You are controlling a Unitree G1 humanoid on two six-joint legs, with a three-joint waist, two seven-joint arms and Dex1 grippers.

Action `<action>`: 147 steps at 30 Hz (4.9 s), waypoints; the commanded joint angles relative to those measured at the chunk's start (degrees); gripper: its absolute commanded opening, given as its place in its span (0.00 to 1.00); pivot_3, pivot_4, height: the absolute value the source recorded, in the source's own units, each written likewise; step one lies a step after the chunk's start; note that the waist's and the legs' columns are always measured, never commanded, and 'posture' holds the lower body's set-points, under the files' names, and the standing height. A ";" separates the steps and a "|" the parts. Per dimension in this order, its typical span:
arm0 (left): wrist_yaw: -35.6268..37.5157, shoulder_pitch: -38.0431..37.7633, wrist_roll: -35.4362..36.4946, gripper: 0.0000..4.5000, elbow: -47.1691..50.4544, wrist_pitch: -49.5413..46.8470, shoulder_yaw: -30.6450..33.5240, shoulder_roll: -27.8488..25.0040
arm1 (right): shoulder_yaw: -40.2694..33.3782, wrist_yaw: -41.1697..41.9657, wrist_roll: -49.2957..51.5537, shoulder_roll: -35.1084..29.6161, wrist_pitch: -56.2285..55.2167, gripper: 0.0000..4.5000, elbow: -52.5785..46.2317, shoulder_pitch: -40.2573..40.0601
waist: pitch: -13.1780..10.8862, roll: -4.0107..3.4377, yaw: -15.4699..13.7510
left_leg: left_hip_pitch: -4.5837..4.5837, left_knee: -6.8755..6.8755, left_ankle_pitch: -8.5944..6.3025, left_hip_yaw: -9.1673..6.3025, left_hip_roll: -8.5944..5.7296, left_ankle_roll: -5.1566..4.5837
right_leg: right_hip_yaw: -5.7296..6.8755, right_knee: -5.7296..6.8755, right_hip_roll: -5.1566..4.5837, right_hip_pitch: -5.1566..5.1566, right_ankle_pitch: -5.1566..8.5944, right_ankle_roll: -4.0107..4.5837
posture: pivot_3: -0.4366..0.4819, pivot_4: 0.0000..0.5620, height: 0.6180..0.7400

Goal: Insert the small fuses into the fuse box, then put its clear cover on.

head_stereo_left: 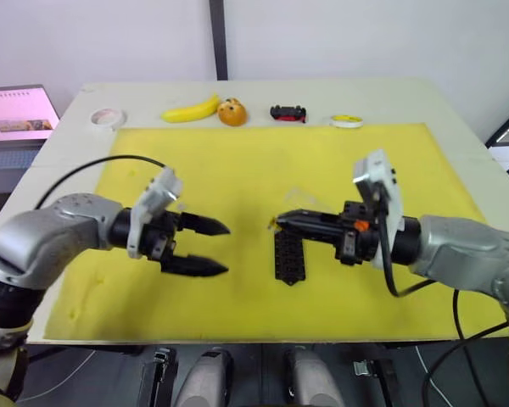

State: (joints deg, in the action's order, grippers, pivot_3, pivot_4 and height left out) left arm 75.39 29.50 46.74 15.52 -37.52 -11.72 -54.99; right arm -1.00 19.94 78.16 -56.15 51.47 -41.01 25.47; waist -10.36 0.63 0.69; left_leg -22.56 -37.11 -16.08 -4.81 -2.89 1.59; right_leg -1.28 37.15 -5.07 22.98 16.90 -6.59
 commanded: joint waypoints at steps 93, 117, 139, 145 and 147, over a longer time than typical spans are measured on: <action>-2.09 -1.03 -27.72 0.99 -2.65 18.93 -6.72 19.03 | 13.55 37.17 -64.82 5.18 -28.46 0.00 7.09 -10.63 | -0.05 0.08 -0.02 | 0.01 -0.69 -0.05 -0.01 0.13 -0.08 | 0.09 0.36 0.09 -0.18 -0.02 -0.04 | 0.48 0.27 1.00; -1.86 -0.65 -29.20 1.00 -4.49 20.72 -6.96 20.51 | 6.33 35.80 -57.61 7.38 -23.30 0.45 4.01 -12.19 | -0.05 0.07 -0.03 | 0.01 -0.79 -0.08 -0.02 0.13 -0.12 | 0.10 0.38 0.09 -0.23 -0.02 -0.04 | 0.48 0.27 1.00; -1.61 -0.60 -30.48 1.00 -5.97 23.25 -7.44 21.90 | 12.74 31.42 -61.05 11.99 -21.51 0.02 12.60 -16.84 | -0.01 0.06 0.02 | 0.06 -0.84 -0.09 -0.02 0.11 -0.15 | 0.10 0.45 0.09 -0.25 -0.02 -0.05 | 0.48 0.27 1.00; -1.48 -0.30 -30.95 1.00 -7.57 24.10 -7.22 22.14 | 12.03 30.37 -59.40 12.77 -20.28 0.02 9.99 -16.96 | 0.03 0.08 -0.02 | 0.15 -0.88 -0.10 -0.04 0.11 -0.15 | 0.11 0.45 0.09 -0.38 -0.02 -0.05 | 0.48 0.27 1.00; -2.10 -0.58 -31.02 1.00 -7.86 24.06 -6.73 22.19 | 9.68 29.24 -56.98 13.68 -18.62 0.02 8.26 -15.56 | 0.03 0.08 0.01 | 0.15 -0.88 -0.10 -0.04 0.11 -0.15 | 0.12 0.45 0.09 -0.38 -0.02 -0.05 | 0.48 0.27 1.00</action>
State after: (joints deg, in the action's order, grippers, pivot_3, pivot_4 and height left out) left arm 73.53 27.97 15.51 6.92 -14.33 -19.43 -33.04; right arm 10.37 50.43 20.11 -43.00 31.02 -31.57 9.27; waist -10.33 0.71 0.70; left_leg -22.42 -37.99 -16.18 -4.85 -2.77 1.44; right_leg -1.17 37.60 -4.98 22.61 16.87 -6.63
